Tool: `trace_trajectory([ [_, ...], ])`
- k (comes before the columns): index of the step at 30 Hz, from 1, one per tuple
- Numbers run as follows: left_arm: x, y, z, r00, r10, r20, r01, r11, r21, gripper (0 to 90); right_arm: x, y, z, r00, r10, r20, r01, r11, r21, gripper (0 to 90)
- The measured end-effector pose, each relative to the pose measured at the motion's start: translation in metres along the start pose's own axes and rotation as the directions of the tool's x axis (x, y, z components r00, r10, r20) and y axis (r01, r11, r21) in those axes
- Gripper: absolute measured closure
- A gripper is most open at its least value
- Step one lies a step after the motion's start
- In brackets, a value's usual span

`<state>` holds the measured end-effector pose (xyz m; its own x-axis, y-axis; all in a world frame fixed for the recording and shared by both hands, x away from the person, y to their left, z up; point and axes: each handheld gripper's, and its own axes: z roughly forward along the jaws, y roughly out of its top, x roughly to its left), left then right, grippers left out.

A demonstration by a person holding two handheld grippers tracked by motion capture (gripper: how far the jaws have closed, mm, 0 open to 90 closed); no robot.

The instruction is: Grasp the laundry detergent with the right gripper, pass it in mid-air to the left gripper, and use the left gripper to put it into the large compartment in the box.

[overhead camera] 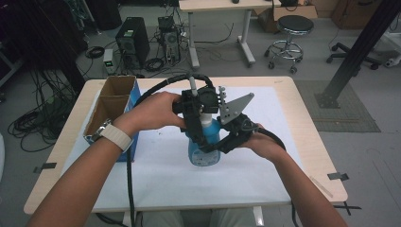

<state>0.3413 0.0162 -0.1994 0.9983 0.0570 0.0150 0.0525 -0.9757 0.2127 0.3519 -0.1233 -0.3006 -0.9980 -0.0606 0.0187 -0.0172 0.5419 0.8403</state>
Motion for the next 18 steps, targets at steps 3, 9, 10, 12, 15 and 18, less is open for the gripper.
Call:
trace_trajectory([
  [3, -0.0001, 0.0003, 0.0, 1.0, 0.005, -0.001, -0.005, 1.0, -0.002, 19.6, 0.0004, 0.0004, 0.0001, 1.0, 0.003, -0.001, -0.003, 1.0, 0.001, 45.2],
  [9, -0.0008, 0.0008, -0.0008, 0.9999, 0.011, 0.0, -0.011, 0.9999, -0.004, 23.1, 0.0004, 0.0007, 0.0002, 1.0, -0.002, -0.003, 0.002, 1.0, -0.001, 45.1],
  [10, -0.0008, 0.0008, -0.0009, 0.9999, 0.012, 0.001, -0.012, 0.9999, -0.005, 23.6, 0.0004, 0.0007, 0.0002, 1.0, -0.001, -0.002, 0.001, 1.0, -0.001, 45.2],
  [12, -0.001, 0.0009, -0.0009, 0.9999, 0.011, 0.002, -0.011, 0.9999, -0.005, 25.0, 0.0004, 0.0007, 0.0001, 1.0, -0.002, -0.002, 0.002, 1.0, -0.002, 45.1],
  [15, -0.0011, 0.001, -0.0008, 0.9999, 0.011, 0.003, -0.011, 0.9999, -0.004, 26.4, 0.0002, 0.0006, 0.0001, 1.0, -0.002, -0.001, 0.002, 1.0, -0.001, 45.1],
  [18, -0.0007, 0.001, -0.0011, 0.9999, 0.011, 0.003, -0.011, 0.9999, -0.002, 27.5, 0.0002, 0.0004, 0.0002, 1.0, -0.002, -0.002, 0.002, 1.0, -0.001, 45.2],
])
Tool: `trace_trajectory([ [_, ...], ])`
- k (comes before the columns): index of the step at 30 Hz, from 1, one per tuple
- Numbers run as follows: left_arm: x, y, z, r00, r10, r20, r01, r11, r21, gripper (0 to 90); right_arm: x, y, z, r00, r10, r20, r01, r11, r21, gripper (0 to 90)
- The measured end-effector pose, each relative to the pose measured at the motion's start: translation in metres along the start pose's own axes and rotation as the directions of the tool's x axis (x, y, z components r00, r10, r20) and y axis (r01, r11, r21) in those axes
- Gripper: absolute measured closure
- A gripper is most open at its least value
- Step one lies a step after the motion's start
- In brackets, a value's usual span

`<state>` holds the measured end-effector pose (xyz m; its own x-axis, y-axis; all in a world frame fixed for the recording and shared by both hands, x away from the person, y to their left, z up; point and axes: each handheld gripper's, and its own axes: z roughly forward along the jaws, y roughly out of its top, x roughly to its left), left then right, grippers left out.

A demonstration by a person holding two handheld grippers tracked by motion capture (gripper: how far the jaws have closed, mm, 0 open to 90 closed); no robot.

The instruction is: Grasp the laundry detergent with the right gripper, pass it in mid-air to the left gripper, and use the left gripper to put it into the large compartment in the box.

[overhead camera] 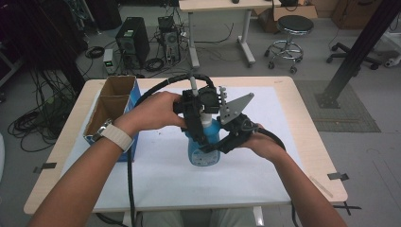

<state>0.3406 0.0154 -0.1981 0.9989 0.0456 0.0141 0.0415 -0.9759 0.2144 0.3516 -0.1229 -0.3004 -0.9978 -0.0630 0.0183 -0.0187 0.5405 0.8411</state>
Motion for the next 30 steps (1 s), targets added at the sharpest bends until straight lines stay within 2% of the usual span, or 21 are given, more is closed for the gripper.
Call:
trace_trajectory([
  [10, 0.0005, 0.0011, 0.001, 1.0, 0.004, -0.004, -0.004, 1.0, 0.007, 33.7, 0.0006, 0.0005, -0.0004, 1.0, -0.005, 0.001, 0.005, 1.0, -0.002, 45.2],
  [13, 0.0, 0.0013, 0.0014, 0.9999, 0.005, 0.011, -0.005, 0.9999, 0.009, 37.2, 0.0011, 0.0008, -0.0002, 0.9999, -0.012, 0.002, 0.012, 1.0, -0.002, 45.2],
  [21, -0.0014, 0.0009, -0.0005, 0.9998, 0.021, 0.005, -0.021, 0.9997, -0.01, 37.7, 0.0023, 0.001, -0.0017, 0.9999, -0.014, -0.001, 0.014, 1.0, -0.008, 45.2],
  [30, -0.0053, 0.0017, -0.0035, 0.9998, 0.017, -0.008, -0.017, 0.9996, -0.023, 38.1, 0.0043, 0.0029, -0.0047, 0.9995, -0.03, 0.004, 0.03, 1.0, -0.009, 44.8],
])
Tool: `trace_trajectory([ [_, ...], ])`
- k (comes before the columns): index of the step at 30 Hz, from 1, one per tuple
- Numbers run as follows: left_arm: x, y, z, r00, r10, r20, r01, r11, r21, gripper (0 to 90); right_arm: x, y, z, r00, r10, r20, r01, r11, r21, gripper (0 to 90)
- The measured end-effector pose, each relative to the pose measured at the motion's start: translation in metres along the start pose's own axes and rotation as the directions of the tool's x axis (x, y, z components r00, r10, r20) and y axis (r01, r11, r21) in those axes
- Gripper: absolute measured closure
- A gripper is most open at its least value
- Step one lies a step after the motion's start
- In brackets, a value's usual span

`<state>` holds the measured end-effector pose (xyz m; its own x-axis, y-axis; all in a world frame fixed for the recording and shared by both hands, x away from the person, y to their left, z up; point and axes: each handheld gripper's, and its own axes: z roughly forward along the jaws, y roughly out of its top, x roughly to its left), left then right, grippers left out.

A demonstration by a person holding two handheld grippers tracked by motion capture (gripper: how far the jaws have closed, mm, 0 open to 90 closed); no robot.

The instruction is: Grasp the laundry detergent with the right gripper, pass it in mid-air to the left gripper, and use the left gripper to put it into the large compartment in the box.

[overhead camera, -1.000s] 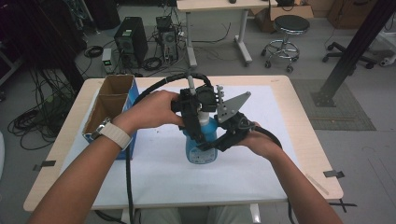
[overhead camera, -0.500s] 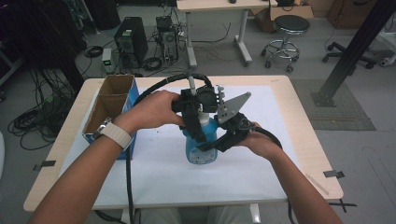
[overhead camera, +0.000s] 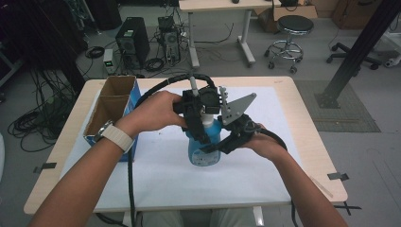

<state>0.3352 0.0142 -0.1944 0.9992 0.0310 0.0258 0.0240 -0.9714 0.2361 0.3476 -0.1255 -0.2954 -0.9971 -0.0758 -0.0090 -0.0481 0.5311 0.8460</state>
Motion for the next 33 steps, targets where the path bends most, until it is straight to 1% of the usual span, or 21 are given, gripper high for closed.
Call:
trace_trajectory([
  [2, -0.001, 0.001, -0.001, 1.0, 0.006, -0.005, -0.006, 1.0, 0.0, 38.1, 0.001, 0.0, -0.001, 1.0, -0.005, 0.003, 0.005, 1.0, 0.001, 44.7],
  [4, -0.002, 0.001, -0.003, 1.0, -0.002, -0.004, 0.002, 1.0, 0.0, 38.1, 0.001, 0.0, -0.003, 1.0, -0.007, 0.002, 0.007, 1.0, -0.005, 43.9],
  [5, -0.002, 0.001, -0.003, 1.0, 0.001, -0.006, -0.001, 1.0, 0.005, 38.1, 0.001, 0.0, -0.004, 1.0, -0.004, -0.001, 0.004, 1.0, -0.011, 41.4],
  [6, -0.002, 0.001, -0.003, 1.0, 0.001, -0.006, -0.001, 1.0, 0.005, 38.1, 0.001, 0.0, -0.004, 1.0, -0.004, -0.001, 0.004, 1.0, -0.011, 41.4],
  [7, -0.002, 0.0, -0.004, 0.9999, -0.007, -0.009, 0.007, 1.0, 0.006, 38.1, 0.001, -0.001, -0.011, 0.9998, 0.015, -0.01, -0.015, 0.999, -0.046, 34.6],
  [9, -0.003, -0.002, -0.005, 0.9996, -0.025, -0.012, 0.025, 0.9997, 0.002, 38.1, 0.002, -0.003, -0.02, 0.9997, 0.02, -0.013, -0.021, 0.999, -0.039, 33.8],
  [10, -0.003, -0.002, -0.005, 0.9996, -0.025, -0.012, 0.025, 0.9997, 0.002, 38.1, 0.002, -0.003, -0.02, 0.9997, 0.02, -0.013, -0.021, 0.999, -0.039, 33.8],
  [11, -0.003, -0.004, -0.007, 0.9993, -0.032, -0.016, 0.033, 0.9995, 0.004, 38.2, 0.003, -0.007, -0.028, 0.9996, 0.029, 0.004, -0.029, 1.0, -0.005, 31.8],
  [14, -0.002, -0.008, -0.01, 0.9983, -0.053, -0.026, 0.053, 0.9986, 0.01, 38.2, 0.003, -0.016, -0.039, 0.9981, 0.059, 0.018, -0.06, 0.998, 0.036, 28.0],
  [17, -0.001, -0.011, -0.015, 0.996, -0.08, -0.04, 0.081, 0.9964, 0.024, 38.2, 0.003, -0.025, -0.052, 0.9941, 0.087, 0.065, -0.093, 0.991, 0.095, 25.6],
  [18, 0.0, -0.013, -0.018, 0.9943, -0.095, -0.049, 0.096, 0.9951, 0.025, 38.2, 0.004, -0.026, -0.055, 0.9929, 0.093, 0.074, -0.1, 0.989, 0.106, 25.8],
  [20, 0.0, -0.015, -0.022, 0.9912, -0.118, -0.06, 0.12, 0.9924, 0.03, 38.1, 0.006, -0.028, -0.064, 0.9914, 0.096, 0.089, -0.108, 0.984, 0.144, 24.6],
  [21, 0.0, -0.016, -0.025, 0.9887, -0.133, -0.069, 0.135, 0.9905, 0.027, 38.1, 0.007, -0.028, -0.068, 0.9898, 0.092, 0.109, -0.11, 0.979, 0.171, 23.6],
  [22, 0.001, -0.018, -0.028, 0.9862, -0.147, -0.076, 0.15, 0.9882, 0.033, 38.1, 0.008, -0.029, -0.073, 0.9868, 0.092, 0.134, -0.118, 0.972, 0.204, 22.0],
  [23, 0.001, -0.018, -0.028, 0.9862, -0.147, -0.076, 0.15, 0.9882, 0.033, 38.1, 0.009, -0.029, -0.078, 0.9832, 0.098, 0.154, -0.133, 0.964, 0.231, 20.5],
  [24, 0.003, -0.021, -0.034, 0.9787, -0.184, -0.091, 0.188, 0.9818, 0.03, 38.1, 0.009, -0.029, -0.085, 0.979, 0.103, 0.176, -0.146, 0.956, 0.253, 19.5],
  [25, 0.003, -0.022, -0.036, 0.9765, -0.193, -0.096, 0.196, 0.98, 0.03, 38.1, 0.009, -0.029, -0.091, 0.976, 0.111, 0.188, -0.159, 0.951, 0.266, 19.2],
  [27, 0.004, -0.024, -0.041, 0.9673, -0.227, -0.114, 0.231, 0.9727, 0.025, 38.0, 0.01, -0.03, -0.101, 0.971, 0.124, 0.204, -0.18, 0.942, 0.282, 18.2],
  [30, 0.005, -0.027, -0.049, 0.9501, -0.276, -0.144, 0.281, 0.9595, 0.015, 38.0, 0.012, -0.029, -0.117, 0.9612, 0.13, 0.243, -0.201, 0.934, 0.295, 17.1],
  [31, 0.006, -0.027, -0.053, 0.9422, -0.296, -0.157, 0.302, 0.9533, 0.014, 38.0, 0.013, -0.03, -0.122, 0.9577, 0.134, 0.255, -0.209, 0.933, 0.293, 16.6],
  [33, 0.007, -0.029, -0.057, 0.9303, -0.324, -0.171, 0.33, 0.9441, 0.001, 38.0, 0.015, -0.03, -0.131, 0.9503, 0.142, 0.277, -0.225, 0.928, 0.296, 16.2],
])
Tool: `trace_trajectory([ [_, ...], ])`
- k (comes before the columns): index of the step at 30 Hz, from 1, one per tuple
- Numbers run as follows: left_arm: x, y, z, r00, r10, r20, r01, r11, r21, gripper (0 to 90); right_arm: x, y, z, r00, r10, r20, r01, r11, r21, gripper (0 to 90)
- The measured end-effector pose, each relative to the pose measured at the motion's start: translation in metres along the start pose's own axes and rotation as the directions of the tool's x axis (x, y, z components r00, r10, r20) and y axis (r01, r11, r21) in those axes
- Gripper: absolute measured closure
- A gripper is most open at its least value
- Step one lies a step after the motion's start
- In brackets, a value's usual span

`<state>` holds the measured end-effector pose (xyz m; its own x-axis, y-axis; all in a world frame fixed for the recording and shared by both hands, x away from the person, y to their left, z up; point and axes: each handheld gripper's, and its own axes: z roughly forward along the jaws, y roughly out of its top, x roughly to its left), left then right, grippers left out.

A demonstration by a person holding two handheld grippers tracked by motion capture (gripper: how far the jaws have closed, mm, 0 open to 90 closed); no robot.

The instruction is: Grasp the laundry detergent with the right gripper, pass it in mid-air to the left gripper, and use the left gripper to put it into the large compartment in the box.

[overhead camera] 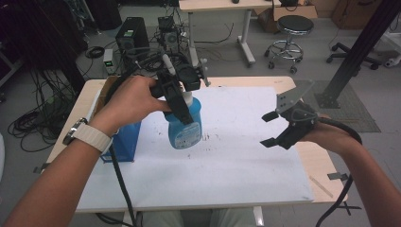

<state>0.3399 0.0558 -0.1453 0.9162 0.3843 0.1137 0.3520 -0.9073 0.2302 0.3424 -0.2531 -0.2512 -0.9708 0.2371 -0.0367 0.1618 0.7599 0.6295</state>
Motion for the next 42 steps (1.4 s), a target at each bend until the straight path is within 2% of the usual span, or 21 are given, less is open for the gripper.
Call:
trace_trajectory([
  [4, 0.007, 0.0, -0.011, 0.9974, -0.066, -0.027, 0.066, 0.9978, -0.011, 38.0, -0.001, -0.005, -0.01, 0.9988, 0.017, 0.046, -0.017, 1.0, -0.001, 17.2],
  [5, 0.007, 0.0, -0.011, 0.9974, -0.066, -0.027, 0.066, 0.9978, -0.011, 38.0, -0.001, -0.005, -0.01, 0.9988, 0.017, 0.046, -0.017, 1.0, -0.001, 17.2],
  [6, 0.009, 0.001, -0.017, 0.9936, -0.1, -0.052, 0.099, 0.995, -0.006, 38.0, -0.002, -0.008, -0.014, 0.9978, 0.035, 0.056, -0.036, 0.999, 0.004, 16.4],
  [11, 0.017, 0.001, -0.033, 0.9774, -0.187, -0.098, 0.186, 0.9823, -0.024, 37.9, -0.004, -0.016, -0.021, 0.9958, 0.032, 0.085, -0.037, 0.997, 0.068, 14.3],
  [14, 0.024, -0.002, -0.041, 0.96, -0.255, -0.116, 0.252, 0.9669, -0.039, 37.9, -0.006, -0.021, -0.026, 0.9953, 0.034, 0.091, -0.042, 0.996, 0.083, 14.2],
  [20, 0.038, -0.011, -0.052, 0.914, -0.372, -0.162, 0.369, 0.9282, -0.051, 37.9, -0.012, -0.027, -0.029, 0.9947, 0.049, 0.09, -0.061, 0.989, 0.133, 9.1],
  [21, 0.041, -0.013, -0.055, 0.9024, -0.397, -0.168, 0.392, 0.9179, -0.061, 37.9, -0.013, -0.027, -0.029, 0.9945, 0.054, 0.09, -0.068, 0.986, 0.154, 7.9],
  [23, 0.044, -0.017, -0.058, 0.8874, -0.427, -0.173, 0.422, 0.9041, -0.07, 37.9, -0.015, -0.027, -0.029, 0.9942, 0.056, 0.092, -0.072, 0.98, 0.185, 7.7],
  [26, 0.051, -0.023, -0.064, 0.8577, -0.483, -0.177, 0.475, 0.8758, -0.087, 37.9, -0.019, -0.027, -0.03, 0.9939, 0.061, 0.092, -0.078, 0.977, 0.198, 7.5],
  [27, 0.053, -0.024, -0.066, 0.854, -0.488, -0.181, 0.48, 0.8729, -0.086, 37.9, -0.02, -0.028, -0.029, 0.9937, 0.066, 0.091, -0.083, 0.976, 0.203, 7.3],
  [30, 0.058, -0.029, -0.072, 0.8285, -0.523, -0.201, 0.514, 0.8522, -0.096, 37.9, -0.023, -0.029, -0.027, 0.993, 0.07, 0.095, -0.09, 0.972, 0.218, 7.0],
  [31, 0.058, -0.029, -0.072, 0.8285, -0.523, -0.201, 0.514, 0.8522, -0.096, 37.9, -0.024, -0.029, -0.027, 0.9932, 0.071, 0.092, -0.09, 0.971, 0.22, 7.1],
  [32, 0.062, -0.034, -0.076, 0.8041, -0.557, -0.206, 0.545, 0.8301, -0.12, 37.9, -0.024, -0.029, -0.026, 0.9933, 0.071, 0.092, -0.089, 0.971, 0.221, 7.1],
  [33, 0.063, -0.037, -0.077, 0.7953, -0.569, -0.208, 0.555, 0.822, -0.129, 37.9, -0.025, -0.029, -0.026, 0.9935, 0.07, 0.09, -0.088, 0.971, 0.222, 7.1],
  [34, 0.063, -0.037, -0.077, 0.7953, -0.569, -0.208, 0.555, 0.822, -0.129, 37.9, -0.025, -0.029, -0.026, 0.9935, 0.07, 0.09, -0.088, 0.971, 0.222, 7.1],
  [35, 0.066, -0.042, -0.078, 0.7797, -0.59, -0.21, 0.574, 0.8072, -0.136, 37.9, -0.026, -0.028, -0.024, 0.9937, 0.07, 0.088, -0.088, 0.971, 0.224, 7.1],
  [37, 0.068, -0.047, -0.079, 0.7642, -0.611, -0.208, 0.596, 0.7916, -0.135, 37.9, -0.026, -0.027, -0.023, 0.9944, 0.064, 0.084, -0.082, 0.969, 0.231, 7.1],
  [38, 0.068, -0.047, -0.079, 0.7642, -0.611, -0.208, 0.596, 0.7916, -0.135, 37.9, -0.026, -0.026, -0.023, 0.9946, 0.062, 0.084, -0.08, 0.969, 0.234, 7.1],
  [39, 0.07, -0.052, -0.083, 0.7461, -0.634, -0.203, 0.618, 0.7731, -0.143, 37.9, -0.027, -0.025, -0.023, 0.9949, 0.056, 0.084, -0.074, 0.969, 0.237, 7.2],
  [41, 0.072, -0.059, -0.086, 0.7237, -0.661, -0.2, 0.643, 0.7505, -0.152, 37.9, -0.027, -0.023, -0.023, 0.9951, 0.051, 0.085, -0.07, 0.97, 0.234, 7.5],
  [42, 0.074, -0.062, -0.087, 0.709, -0.676, -0.2, 0.658, 0.7364, -0.155, 37.9, -0.027, -0.022, -0.023, 0.9951, 0.047, 0.087, -0.066, 0.97, 0.234, 7.9],
])
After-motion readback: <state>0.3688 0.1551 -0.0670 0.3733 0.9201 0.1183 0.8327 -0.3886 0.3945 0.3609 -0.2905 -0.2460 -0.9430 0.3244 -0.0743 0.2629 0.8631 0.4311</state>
